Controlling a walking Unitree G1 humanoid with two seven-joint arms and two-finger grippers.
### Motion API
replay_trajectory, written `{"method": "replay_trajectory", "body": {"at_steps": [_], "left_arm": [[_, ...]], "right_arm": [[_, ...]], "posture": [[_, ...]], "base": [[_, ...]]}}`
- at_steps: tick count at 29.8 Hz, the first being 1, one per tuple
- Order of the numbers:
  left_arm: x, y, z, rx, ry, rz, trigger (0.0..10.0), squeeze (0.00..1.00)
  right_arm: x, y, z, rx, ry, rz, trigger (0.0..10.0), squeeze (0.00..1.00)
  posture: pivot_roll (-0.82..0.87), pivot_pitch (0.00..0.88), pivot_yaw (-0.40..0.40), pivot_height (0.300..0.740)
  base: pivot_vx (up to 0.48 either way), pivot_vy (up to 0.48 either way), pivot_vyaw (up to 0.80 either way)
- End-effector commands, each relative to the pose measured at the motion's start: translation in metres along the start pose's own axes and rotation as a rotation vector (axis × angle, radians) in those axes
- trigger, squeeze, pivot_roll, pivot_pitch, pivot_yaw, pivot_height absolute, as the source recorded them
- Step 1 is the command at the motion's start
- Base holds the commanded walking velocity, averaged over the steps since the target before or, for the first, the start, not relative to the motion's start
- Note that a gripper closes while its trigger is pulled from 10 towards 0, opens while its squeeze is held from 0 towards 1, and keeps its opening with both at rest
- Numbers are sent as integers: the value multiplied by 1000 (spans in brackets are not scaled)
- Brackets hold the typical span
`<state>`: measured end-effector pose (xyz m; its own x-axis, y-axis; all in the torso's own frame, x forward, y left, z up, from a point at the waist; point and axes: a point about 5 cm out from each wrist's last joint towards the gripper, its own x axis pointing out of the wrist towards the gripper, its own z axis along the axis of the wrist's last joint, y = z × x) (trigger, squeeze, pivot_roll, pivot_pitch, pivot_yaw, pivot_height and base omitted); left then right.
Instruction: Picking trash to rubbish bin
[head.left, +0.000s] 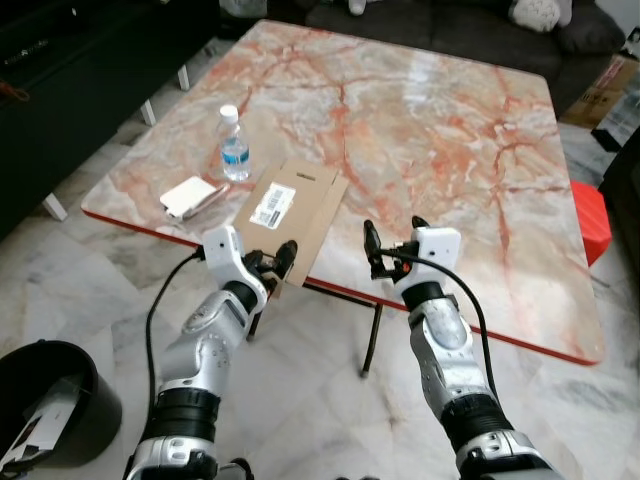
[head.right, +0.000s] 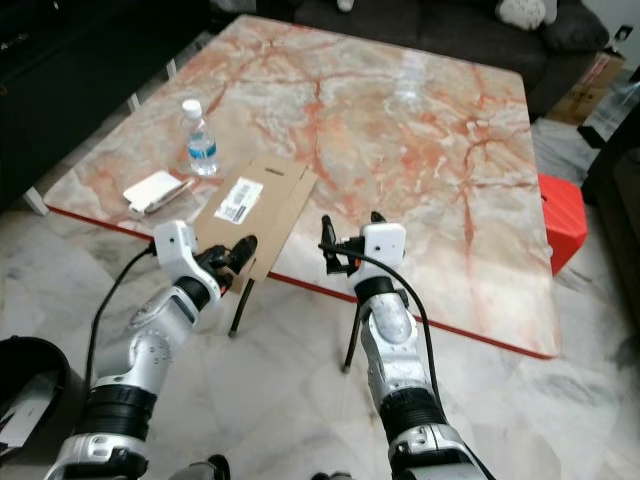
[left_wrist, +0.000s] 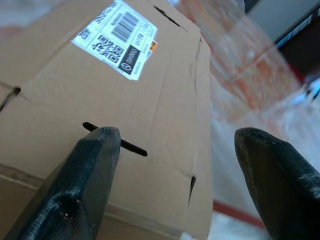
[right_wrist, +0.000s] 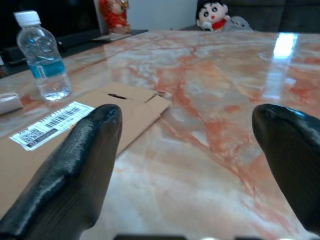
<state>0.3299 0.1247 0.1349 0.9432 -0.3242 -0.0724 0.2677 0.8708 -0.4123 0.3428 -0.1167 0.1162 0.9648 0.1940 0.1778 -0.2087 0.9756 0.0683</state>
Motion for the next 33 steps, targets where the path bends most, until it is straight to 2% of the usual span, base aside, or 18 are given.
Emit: {"method": "replay_trajectory", "body": {"at_steps": [1, 3, 4, 7, 9, 10, 11, 12, 14, 16, 20, 22, 23, 24, 28, 29, 30, 33], "left_arm": [[-2, -9, 9, 97, -16, -31, 10000, 0], [-4, -15, 19, 210, -44, -66, 10000, 0], [-5, -21, 26, 330, -70, -105, 10000, 0], [-9, -31, 42, 582, -136, -165, 10000, 0], [-10, -33, 48, 685, -171, -177, 10000, 0], [-10, -33, 48, 685, -171, -177, 10000, 0], [-10, -32, 51, 851, -188, -193, 10000, 0], [-10, -31, 50, 959, -185, -213, 10000, 0], [-12, -30, 47, 1094, -182, -257, 10000, 0], [-16, -33, 41, 1277, -183, -361, 10000, 0], [-22, -30, 29, 1424, -134, -449, 10000, 0], [-23, -29, 27, 1438, -129, -459, 10000, 0], [-24, -30, 24, 1439, -125, -475, 10000, 557], [-25, -32, 21, 1445, -122, -492, 10000, 1000], [-29, -32, 6, 1528, -102, -557, 10000, 1000], [-30, -29, 0, 1562, -100, -589, 10000, 937], [-30, -26, -2, 1586, -95, -590, 10000, 0], [-29, -17, -8, 1633, -57, -580, 10000, 0]], "right_arm": [[-1, -1, 0, -7, 6, -3, 10000, 0], [-1, -1, -1, -6, 6, -2, 10000, 0], [-1, -1, -1, -5, 6, -3, 10000, 0], [0, -2, 0, -5, 6, -3, 10000, 0], [0, -2, 0, -5, 7, -4, 10000, 0], [0, -2, 0, -5, 7, -4, 10000, 0], [1, -2, 0, -5, 7, -4, 10000, 0], [1, -1, 0, -5, 6, -4, 10000, 0], [1, -1, 0, -4, 5, -3, 10000, 0], [1, -1, 0, -5, 6, -2, 10000, 0], [2, -1, 0, -4, 8, 0, 10000, 0], [2, -1, 0, -4, 9, 0, 10000, 0], [2, -1, 0, -4, 9, 1, 10000, 0], [2, 0, 0, -4, 9, 1, 10000, 0], [3, 1, 0, -3, 9, 5, 10000, 0], [3, 1, -1, -2, 10, 7, 10000, 0], [3, 1, -1, -2, 10, 8, 10000, 0], [3, 1, -1, -3, 11, 10, 10000, 0]], "posture": [[106, 153, -110, 740], [107, 153, -111, 740], [107, 153, -111, 740], [111, 153, -112, 740], [113, 150, -112, 740], [113, 150, -112, 740], [113, 149, -112, 740], [114, 148, -112, 740], [115, 147, -112, 740], [115, 147, -112, 740], [122, 143, -114, 740], [122, 143, -114, 740], [124, 141, -113, 740], [124, 141, -113, 740], [126, 139, -114, 740], [127, 134, -117, 740], [127, 134, -117, 740], [127, 129, -116, 740]], "base": [[0, 0, 0], [0, 0, 0], [0, 0, 0], [0, 0, 0], [0, 0, 0], [0, 0, 0], [0, 0, 0], [0, 0, 0], [0, 0, 0], [0, 0, 0], [0, 0, 0], [0, 0, 0], [0, 0, 0], [0, 0, 0], [0, 0, 0], [0, 0, 0], [0, 0, 0], [0, 0, 0]]}}
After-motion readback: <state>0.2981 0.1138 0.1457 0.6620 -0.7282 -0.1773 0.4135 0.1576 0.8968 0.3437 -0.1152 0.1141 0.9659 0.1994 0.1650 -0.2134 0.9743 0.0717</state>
